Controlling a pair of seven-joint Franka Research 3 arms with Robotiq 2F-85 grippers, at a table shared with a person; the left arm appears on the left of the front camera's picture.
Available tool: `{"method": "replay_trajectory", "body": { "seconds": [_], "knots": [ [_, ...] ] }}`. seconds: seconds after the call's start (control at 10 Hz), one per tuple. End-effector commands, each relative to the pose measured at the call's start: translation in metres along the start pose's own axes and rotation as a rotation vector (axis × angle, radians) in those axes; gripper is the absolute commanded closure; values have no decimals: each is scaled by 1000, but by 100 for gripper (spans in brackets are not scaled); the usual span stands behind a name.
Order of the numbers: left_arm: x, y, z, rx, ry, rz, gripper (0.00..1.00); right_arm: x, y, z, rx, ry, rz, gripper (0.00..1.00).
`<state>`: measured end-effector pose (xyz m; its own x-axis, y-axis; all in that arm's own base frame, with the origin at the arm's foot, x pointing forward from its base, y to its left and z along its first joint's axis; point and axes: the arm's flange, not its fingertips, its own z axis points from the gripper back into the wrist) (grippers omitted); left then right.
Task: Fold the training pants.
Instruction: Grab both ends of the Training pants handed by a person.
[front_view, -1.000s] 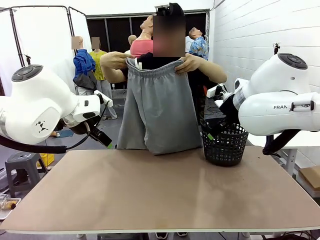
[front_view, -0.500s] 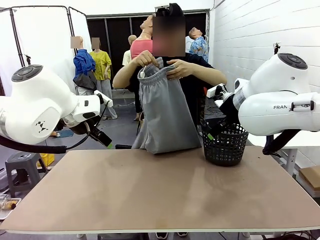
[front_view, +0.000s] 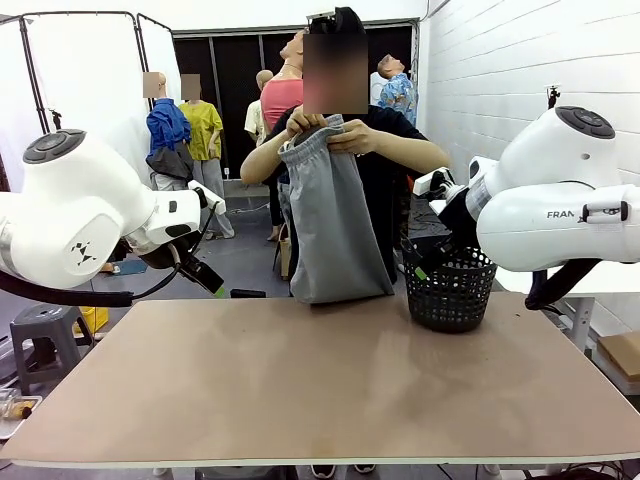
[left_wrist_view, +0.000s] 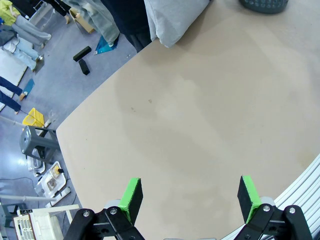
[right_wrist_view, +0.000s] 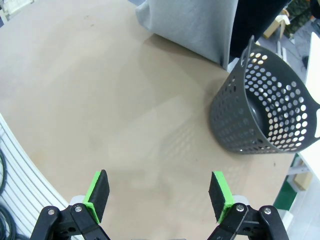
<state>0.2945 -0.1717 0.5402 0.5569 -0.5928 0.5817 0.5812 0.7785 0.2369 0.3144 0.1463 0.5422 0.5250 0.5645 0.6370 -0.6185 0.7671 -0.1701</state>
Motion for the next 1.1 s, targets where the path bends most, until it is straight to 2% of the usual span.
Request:
{"method": "replay_trajectory", "body": {
  "seconds": [0.0, 1.0],
  "knots": [
    [0, 1, 1, 0, -3, -11, 0, 0, 0, 0, 3, -1, -1, 0],
    [0, 1, 1, 0, -3, -11, 0, 0, 0, 0, 3, -1, -1, 0]
  ]
}}
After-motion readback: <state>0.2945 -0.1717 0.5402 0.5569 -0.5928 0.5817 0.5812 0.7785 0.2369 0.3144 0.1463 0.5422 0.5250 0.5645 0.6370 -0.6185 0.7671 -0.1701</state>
